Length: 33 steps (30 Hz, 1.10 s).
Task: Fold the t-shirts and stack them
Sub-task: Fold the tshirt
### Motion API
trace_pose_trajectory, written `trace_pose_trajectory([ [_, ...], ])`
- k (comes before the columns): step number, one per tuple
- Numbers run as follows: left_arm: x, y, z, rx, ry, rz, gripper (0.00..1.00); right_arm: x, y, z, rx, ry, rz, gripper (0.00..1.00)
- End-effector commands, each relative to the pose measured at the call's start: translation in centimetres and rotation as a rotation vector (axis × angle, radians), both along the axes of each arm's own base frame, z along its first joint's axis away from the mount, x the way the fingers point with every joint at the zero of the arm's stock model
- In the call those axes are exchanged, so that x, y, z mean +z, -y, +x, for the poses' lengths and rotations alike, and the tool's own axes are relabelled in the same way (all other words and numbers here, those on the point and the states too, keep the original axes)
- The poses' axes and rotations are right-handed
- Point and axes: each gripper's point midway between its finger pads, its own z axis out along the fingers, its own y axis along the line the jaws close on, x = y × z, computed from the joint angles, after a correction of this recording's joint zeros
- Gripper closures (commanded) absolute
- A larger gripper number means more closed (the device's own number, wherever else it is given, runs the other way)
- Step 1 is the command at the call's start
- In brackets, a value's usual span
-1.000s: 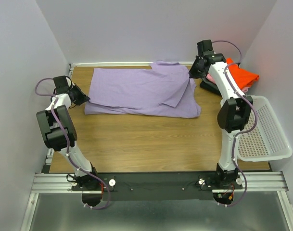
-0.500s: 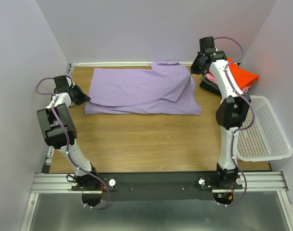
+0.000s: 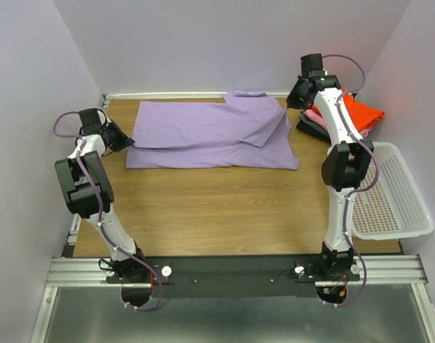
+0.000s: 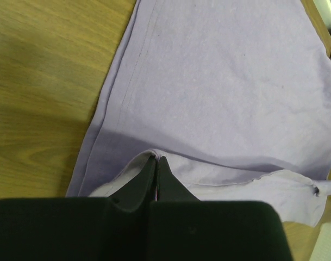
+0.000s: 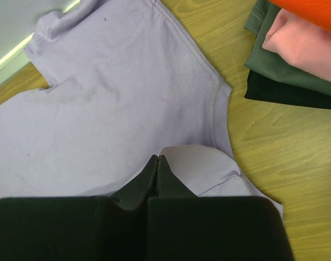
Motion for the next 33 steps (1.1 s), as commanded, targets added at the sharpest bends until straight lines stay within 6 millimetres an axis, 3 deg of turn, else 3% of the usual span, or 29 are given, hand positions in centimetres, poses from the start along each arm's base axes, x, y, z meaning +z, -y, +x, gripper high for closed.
trace_pose_trajectory([
  [1,-0.2,0.0,1.0,-0.024,0.010,-0.030,1.00,-1.0,0.3,0.7,0.000,-0.007,-0.010,0.99],
  [7,-0.6,-0.2,1.7,-0.027,0.005,-0.029,1.00,-1.4,0.1,1.1,0.003,-0.009,-0.004,0.98],
  [9,-0.4,-0.3,2.0,-0.021,0.008,-0.027,0.82,-1.7,-0.3,1.2,0.016,-0.013,0.007,0.89],
  [10,-0.2,-0.5,2.2,-0.015,0.010,-0.023,0.56,-1.5,-0.4,1.3,0.025,-0.007,0.017,0.67],
  [13,0.3,-0.9,2.4,-0.005,0.017,0.001,0.38,-1.9,-0.5,1.0,0.034,-0.021,0.020,0.39],
  [14,0.3,-1.0,2.3,-0.004,0.013,0.011,0.34,-2.1,-0.4,0.7,0.032,-0.030,0.012,0.36],
  [16,0.4,-1.3,2.0,-0.008,0.003,0.052,0.32,-1.8,-0.1,-0.3,0.035,-0.040,0.000,0.32],
  [18,-0.4,-1.6,1.0,0.003,-0.034,0.092,0.30,-3.6,0.2,-2.0,0.043,-0.101,-0.023,0.31],
  [19,-0.2,-1.7,0.7,-0.002,-0.033,0.120,0.30,-3.0,0.5,-2.7,0.043,-0.098,-0.026,0.31],
  [20,-1.1,-1.9,-0.2,0.009,-0.068,0.139,0.30,-4.6,0.6,-4.0,0.050,-0.144,-0.040,0.31],
  [21,-1.1,-1.7,-0.7,0.001,-0.074,0.163,0.30,-4.0,0.7,-4.7,0.055,-0.139,-0.042,0.31],
  [26,-3.1,-2.5,-3.9,0.025,-0.172,0.262,0.31,-7.7,1.2,-8.9,0.069,-0.227,-0.052,0.32],
  [33,-4.4,-2.9,-5.9,0.028,-0.245,0.328,0.35,-11.1,1.7,-12.0,0.070,-0.303,-0.066,0.38],
])
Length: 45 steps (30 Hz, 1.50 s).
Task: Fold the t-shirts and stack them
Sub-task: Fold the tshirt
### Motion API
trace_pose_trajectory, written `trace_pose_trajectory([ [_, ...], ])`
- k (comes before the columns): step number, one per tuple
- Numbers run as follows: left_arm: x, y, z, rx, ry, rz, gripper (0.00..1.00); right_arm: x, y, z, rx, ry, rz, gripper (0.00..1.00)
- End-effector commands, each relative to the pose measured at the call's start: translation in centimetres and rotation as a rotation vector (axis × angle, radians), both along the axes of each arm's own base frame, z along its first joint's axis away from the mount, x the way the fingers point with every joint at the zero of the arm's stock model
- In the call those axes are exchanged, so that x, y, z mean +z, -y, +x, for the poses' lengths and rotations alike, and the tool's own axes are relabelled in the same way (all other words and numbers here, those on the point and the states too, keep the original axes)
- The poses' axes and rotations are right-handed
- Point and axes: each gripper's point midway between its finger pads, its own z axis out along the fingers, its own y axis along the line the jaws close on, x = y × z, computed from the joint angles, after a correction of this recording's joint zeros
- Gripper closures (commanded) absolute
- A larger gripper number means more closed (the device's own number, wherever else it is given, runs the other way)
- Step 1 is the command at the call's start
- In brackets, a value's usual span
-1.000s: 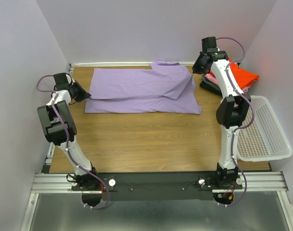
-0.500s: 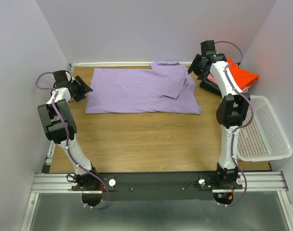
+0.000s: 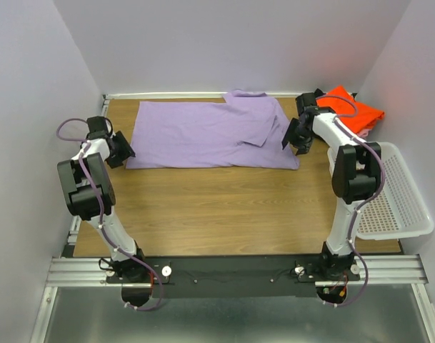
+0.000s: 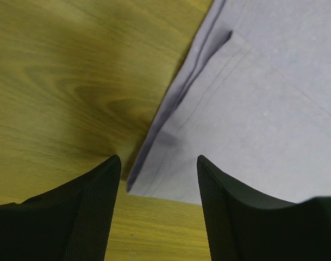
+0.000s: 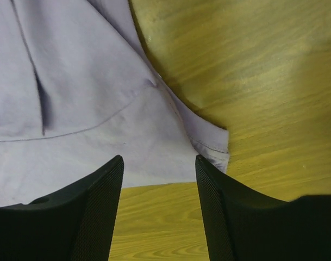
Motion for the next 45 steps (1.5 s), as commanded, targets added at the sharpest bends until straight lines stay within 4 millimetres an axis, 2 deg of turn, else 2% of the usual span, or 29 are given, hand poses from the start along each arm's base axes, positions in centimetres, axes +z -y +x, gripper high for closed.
trace_pose_trajectory([
  [1,0.2,-1.1,-1.3,0.005,-0.042,0.105,0.35,0.3,0.4,0.1,0.007,0.045,-0.011,0.39],
  [9,-0.8,-1.3,-2.1,0.004,-0.093,0.141,0.37,-1.7,1.2,-1.3,-0.003,0.003,-0.047,0.39],
  [14,-1.7,-0.4,-2.1,-0.018,-0.108,0.117,0.42,-2.8,1.7,-1.6,-0.006,-0.019,-0.073,0.40],
  [19,-2.1,0.1,-2.2,-0.031,-0.108,0.107,0.50,-3.0,2.1,-2.3,-0.023,-0.032,-0.078,0.44],
  [22,-2.4,0.5,-2.3,-0.038,-0.105,0.088,0.69,-3.7,2.3,-3.2,-0.019,-0.053,-0.083,0.49],
  [23,-2.6,0.8,-2.3,-0.045,-0.104,0.079,0.81,-4.1,2.5,-3.6,-0.018,-0.066,-0.087,0.51],
  [25,-2.9,0.8,-2.3,-0.046,-0.105,0.074,0.91,-4.5,2.5,-4.0,-0.010,-0.075,-0.088,0.57],
  [26,-2.8,0.8,-2.1,-0.047,-0.104,0.073,0.99,-4.6,2.5,-4.0,-0.010,-0.074,-0.085,0.60],
  [30,-2.6,0.7,-1.8,-0.056,-0.096,0.080,1.00,-4.8,2.3,-4.2,-0.002,-0.078,-0.077,0.79],
  [31,-2.4,0.6,-1.8,-0.055,-0.097,0.086,1.00,-4.8,2.3,-4.3,-0.002,-0.078,-0.077,0.87],
  [34,-1.7,-0.1,-1.4,-0.047,-0.087,0.116,1.00,-4.5,2.5,-5.0,-0.001,-0.082,-0.083,0.96],
  [40,-1.0,-0.2,-1.6,-0.054,-0.087,0.121,1.00,-4.3,3.1,-8.4,-0.020,-0.130,-0.100,0.98],
  [45,-0.9,0.1,-2.8,-0.049,-0.101,0.117,1.00,-3.7,3.7,-10.8,-0.048,-0.162,-0.113,0.98],
])
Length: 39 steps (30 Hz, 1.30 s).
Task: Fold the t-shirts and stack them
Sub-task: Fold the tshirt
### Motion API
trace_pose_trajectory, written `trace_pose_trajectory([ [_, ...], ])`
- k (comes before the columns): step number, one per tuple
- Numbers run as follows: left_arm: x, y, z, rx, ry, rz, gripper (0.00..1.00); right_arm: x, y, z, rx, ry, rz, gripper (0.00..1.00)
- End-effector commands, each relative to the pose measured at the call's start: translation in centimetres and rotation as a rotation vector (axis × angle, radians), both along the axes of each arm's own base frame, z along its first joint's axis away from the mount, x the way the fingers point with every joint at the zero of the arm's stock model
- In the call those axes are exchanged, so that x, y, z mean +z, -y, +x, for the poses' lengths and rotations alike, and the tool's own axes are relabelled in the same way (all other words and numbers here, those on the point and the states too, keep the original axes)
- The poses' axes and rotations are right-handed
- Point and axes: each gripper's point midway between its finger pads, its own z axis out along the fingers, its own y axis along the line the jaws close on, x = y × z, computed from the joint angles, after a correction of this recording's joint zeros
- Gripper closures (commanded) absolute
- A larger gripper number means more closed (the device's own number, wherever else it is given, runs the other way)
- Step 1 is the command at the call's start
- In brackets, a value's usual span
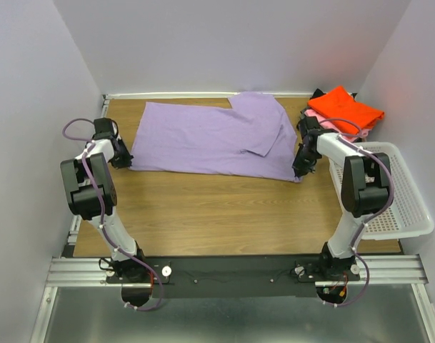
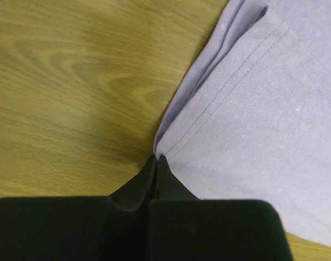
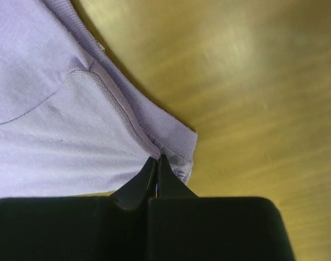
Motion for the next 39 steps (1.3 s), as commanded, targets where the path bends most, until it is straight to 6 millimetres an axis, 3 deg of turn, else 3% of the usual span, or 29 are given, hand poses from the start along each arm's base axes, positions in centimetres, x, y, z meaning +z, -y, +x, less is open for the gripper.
trace_pose_trajectory([
  [1,1.0,-0.1,-1.1,-0.003,-0.004,0.026,1.00,1.2,1.4,-2.4,-0.044,-0.033,-0.053,0.98],
  [20,3.3,-0.7,-7.4,0.071,-0.031,0.072,1.00,3.2,2.0,-6.8,-0.095,-0.098,-0.070,0.98],
  [23,3.7,-1.0,-8.3,0.069,-0.028,0.084,1.00,3.9,2.1,-7.1,-0.103,-0.085,-0.070,0.89],
  [24,3.6,-0.9,-8.8,0.066,-0.037,0.084,0.95,4.5,2.1,-6.6,-0.098,-0.066,-0.069,0.85],
  [25,4.1,-1.0,-8.7,0.065,-0.026,0.088,0.88,5.1,2.0,-6.3,-0.092,-0.045,-0.072,0.75],
  [27,4.9,-1.1,-8.7,0.059,-0.012,0.096,0.35,7.1,1.5,-4.8,-0.076,0.027,-0.061,0.65],
  [28,5.7,-1.2,-8.5,0.057,0.011,0.106,0.26,7.8,0.8,-4.2,-0.057,0.052,-0.051,0.58],
  [31,7.0,-2.1,-8.5,0.057,0.021,0.172,0.24,9.9,-2.0,-1.6,0.021,0.154,0.004,0.52],
  [35,9.9,-0.9,-6.3,0.018,0.128,0.197,0.24,10.4,-6.8,1.1,0.119,0.249,0.099,0.48],
  [39,12.5,2.9,-3.0,-0.075,0.234,0.204,0.24,8.7,-10.5,1.8,0.176,0.255,0.188,0.48],
])
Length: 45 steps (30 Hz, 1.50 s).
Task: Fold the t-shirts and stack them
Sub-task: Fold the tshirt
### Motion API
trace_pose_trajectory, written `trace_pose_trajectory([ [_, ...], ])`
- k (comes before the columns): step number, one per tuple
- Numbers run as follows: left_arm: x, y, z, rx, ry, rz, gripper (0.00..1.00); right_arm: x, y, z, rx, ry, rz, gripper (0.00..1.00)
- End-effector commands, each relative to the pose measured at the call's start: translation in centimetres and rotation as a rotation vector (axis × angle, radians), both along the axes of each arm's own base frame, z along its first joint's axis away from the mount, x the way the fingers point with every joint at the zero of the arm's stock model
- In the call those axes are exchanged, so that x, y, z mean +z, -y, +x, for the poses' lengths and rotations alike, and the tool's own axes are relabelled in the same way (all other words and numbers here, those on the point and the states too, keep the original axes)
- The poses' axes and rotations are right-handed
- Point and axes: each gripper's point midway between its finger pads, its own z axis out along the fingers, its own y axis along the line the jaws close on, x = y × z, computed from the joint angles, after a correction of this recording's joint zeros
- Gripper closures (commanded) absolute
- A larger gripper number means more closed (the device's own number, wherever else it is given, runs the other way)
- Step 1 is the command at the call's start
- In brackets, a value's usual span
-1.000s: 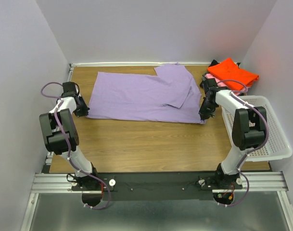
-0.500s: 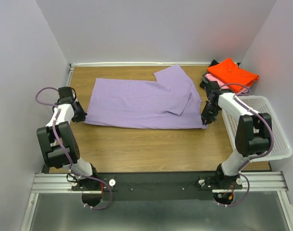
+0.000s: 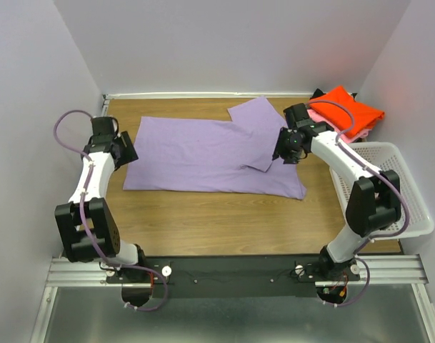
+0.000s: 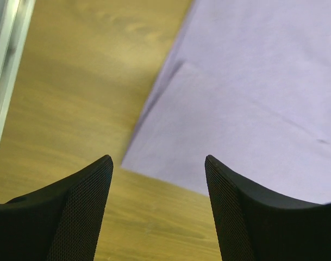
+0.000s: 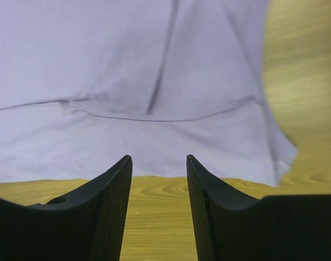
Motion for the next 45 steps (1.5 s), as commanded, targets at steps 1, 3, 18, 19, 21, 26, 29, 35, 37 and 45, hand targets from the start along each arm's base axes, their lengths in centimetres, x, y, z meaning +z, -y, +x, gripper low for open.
trace_pose_trajectory([
  [1,3.3,3.1,3.8,-0.092,0.119,0.041,0.24,-1.8,-3.6,1.7,0.057,0.016,0.097,0.49],
  [3,3.6,4.9,5.2,-0.141,0.137,0.021,0.24,-2.9,-4.0,2.0,0.065,0.013,0.106,0.50],
  [18,-4.0,11.3,6.6,-0.297,0.012,-0.104,0.24,-7.8,-6.4,3.0,0.109,-0.063,0.142,0.59],
  [19,-4.0,11.2,6.5,-0.296,0.011,-0.100,0.24,-7.7,-6.3,2.8,0.101,-0.062,0.137,0.59],
  [21,-3.9,11.2,6.4,-0.296,0.013,-0.100,0.24,-8.1,-6.0,2.4,0.093,-0.074,0.130,0.59],
  [26,-4.1,11.3,6.5,-0.301,0.009,-0.103,0.24,-8.9,-6.0,2.0,0.092,-0.097,0.129,0.62],
  [29,-4.2,11.3,6.5,-0.305,0.007,-0.102,0.24,-9.0,-6.4,2.0,0.096,-0.103,0.142,0.70],
  [35,-4.1,11.3,6.4,-0.308,0.007,-0.102,0.24,-7.3,-7.2,3.4,0.102,-0.059,0.167,0.89],
  [37,-4.3,11.3,6.4,-0.309,0.004,-0.101,0.24,-7.1,-7.5,3.9,0.103,-0.052,0.175,0.91],
  [45,-4.8,11.4,6.3,-0.321,-0.009,-0.105,0.24,-7.5,-9.1,6.3,0.108,-0.045,0.203,0.93],
])
